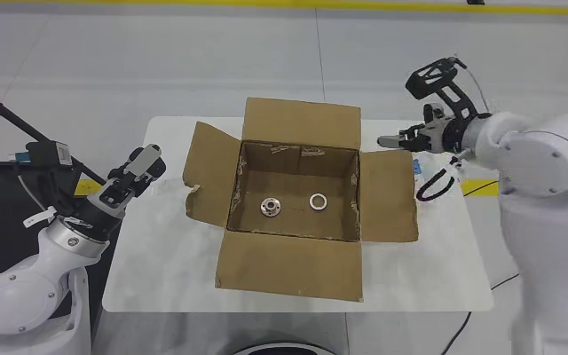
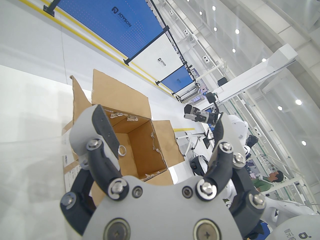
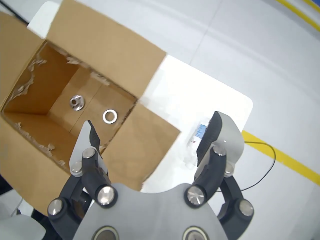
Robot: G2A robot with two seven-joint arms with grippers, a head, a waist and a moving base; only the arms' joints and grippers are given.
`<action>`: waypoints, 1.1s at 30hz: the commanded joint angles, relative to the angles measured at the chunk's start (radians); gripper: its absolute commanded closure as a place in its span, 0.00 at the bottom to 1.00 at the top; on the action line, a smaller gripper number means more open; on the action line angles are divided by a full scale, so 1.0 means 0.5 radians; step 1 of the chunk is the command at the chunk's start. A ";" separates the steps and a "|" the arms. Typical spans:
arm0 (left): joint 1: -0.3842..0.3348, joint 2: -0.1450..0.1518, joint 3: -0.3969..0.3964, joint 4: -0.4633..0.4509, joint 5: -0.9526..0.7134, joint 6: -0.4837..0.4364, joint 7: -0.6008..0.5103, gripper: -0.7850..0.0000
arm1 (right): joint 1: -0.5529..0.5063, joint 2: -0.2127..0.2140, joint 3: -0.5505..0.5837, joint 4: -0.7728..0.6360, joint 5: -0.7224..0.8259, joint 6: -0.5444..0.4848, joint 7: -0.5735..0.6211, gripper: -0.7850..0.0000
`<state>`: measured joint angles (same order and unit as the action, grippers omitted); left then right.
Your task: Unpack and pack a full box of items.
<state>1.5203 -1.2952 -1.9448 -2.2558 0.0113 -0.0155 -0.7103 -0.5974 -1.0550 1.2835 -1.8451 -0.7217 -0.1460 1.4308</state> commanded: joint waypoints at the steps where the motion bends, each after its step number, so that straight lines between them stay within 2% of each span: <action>1: 0.000 0.000 0.000 0.000 0.000 0.000 0.000 0.00 | -0.004 -0.008 -0.100 -0.058 0.012 0.001 -0.005 0.00; 7: 0.000 0.000 0.000 0.000 0.000 0.000 0.000 0.00 | 0.060 -0.053 -0.420 -0.062 -0.017 0.090 -0.074 0.00; 13: 0.000 0.000 0.000 0.000 0.000 0.000 0.000 0.00 | 0.168 -0.115 -0.717 0.121 0.014 0.144 -0.109 0.00; 15: 0.000 0.000 0.000 0.000 0.000 0.000 0.000 0.00 | 0.200 -0.137 -0.807 0.205 0.010 0.165 -0.110 0.07; 18: 0.000 0.000 0.000 0.000 0.000 0.000 0.000 0.00 | 0.245 -0.177 -0.941 0.357 0.060 0.171 -0.121 0.23; 20: 0.000 0.000 0.000 0.000 0.000 0.000 0.000 0.00 | 0.279 -0.203 -1.024 0.449 0.056 0.176 -0.120 0.23; 21: 0.000 0.000 0.000 0.000 0.000 0.000 0.000 0.00 | 0.286 -0.212 -1.053 0.487 0.055 0.180 -0.118 0.27; 23: 0.000 0.000 0.000 0.000 0.000 0.000 0.000 0.00 | 0.318 -0.245 -1.141 0.607 0.051 0.197 -0.129 0.40; 25: 0.000 0.000 0.000 0.000 0.000 0.000 0.000 0.00 | 0.346 -0.268 -1.202 0.704 0.008 0.237 -0.117 0.40; 27: 0.000 0.000 0.000 0.000 0.000 0.000 0.000 0.00 | 0.375 -0.306 -1.289 0.822 0.011 0.257 -0.094 0.33; 33: 0.000 0.000 0.000 0.000 0.000 0.000 0.000 0.00 | 0.455 -0.401 -1.416 1.137 0.083 0.234 -0.174 0.45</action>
<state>1.5203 -1.2952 -1.9448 -2.2558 0.0113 -0.0155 -0.7103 -0.3758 -1.2486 0.5831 -1.3011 -0.6867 -0.0235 1.3500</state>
